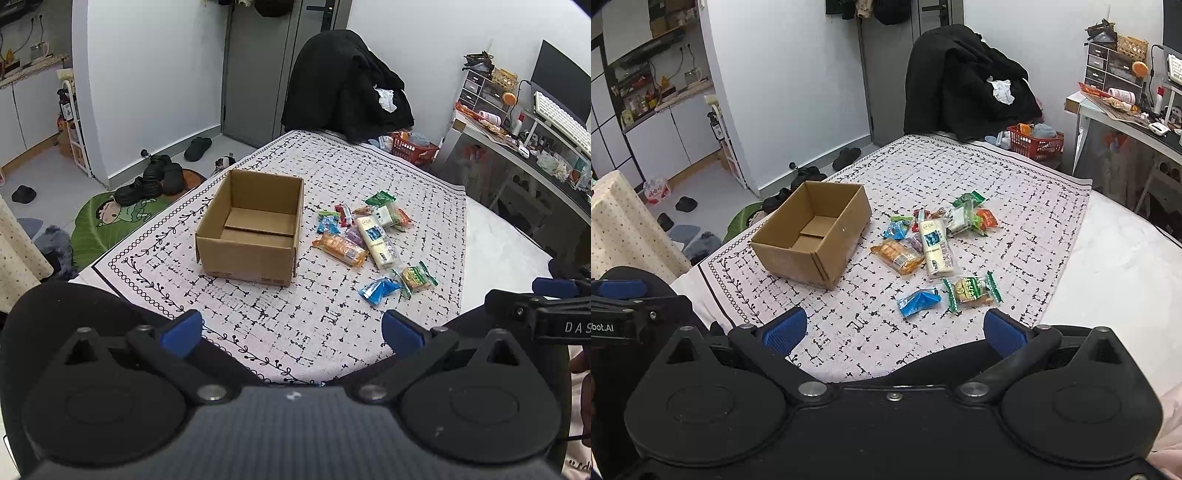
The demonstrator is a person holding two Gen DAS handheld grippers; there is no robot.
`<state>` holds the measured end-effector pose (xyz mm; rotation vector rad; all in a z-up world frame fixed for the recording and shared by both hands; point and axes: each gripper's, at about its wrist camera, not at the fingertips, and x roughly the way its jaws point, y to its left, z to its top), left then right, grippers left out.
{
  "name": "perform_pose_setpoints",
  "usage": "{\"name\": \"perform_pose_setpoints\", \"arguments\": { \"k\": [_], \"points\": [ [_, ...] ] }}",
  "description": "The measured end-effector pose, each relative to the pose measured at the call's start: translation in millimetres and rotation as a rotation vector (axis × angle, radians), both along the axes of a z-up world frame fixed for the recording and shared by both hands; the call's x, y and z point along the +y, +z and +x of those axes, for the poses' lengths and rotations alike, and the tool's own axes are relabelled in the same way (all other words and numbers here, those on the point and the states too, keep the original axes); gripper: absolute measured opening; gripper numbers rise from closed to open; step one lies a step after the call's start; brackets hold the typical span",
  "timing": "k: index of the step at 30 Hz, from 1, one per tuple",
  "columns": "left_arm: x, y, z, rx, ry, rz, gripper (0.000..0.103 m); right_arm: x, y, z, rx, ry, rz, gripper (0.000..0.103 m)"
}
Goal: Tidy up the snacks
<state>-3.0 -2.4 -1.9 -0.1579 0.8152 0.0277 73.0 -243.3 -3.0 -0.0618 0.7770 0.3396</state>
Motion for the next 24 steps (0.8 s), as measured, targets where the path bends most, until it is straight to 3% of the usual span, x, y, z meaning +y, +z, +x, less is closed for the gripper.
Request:
{"name": "perform_pose_setpoints", "arguments": {
  "k": [11,24],
  "points": [
    [-4.5,-2.6,8.0,0.015,0.016,0.013,0.103,-2.5,-9.3,13.2,0.031,0.033,0.075,0.103],
    [-20.5,-19.4,41.1,0.039,0.004,-0.007,0.102,-26.0,-32.6,52.4,0.089,-0.024,0.133,0.103]
  ]
}}
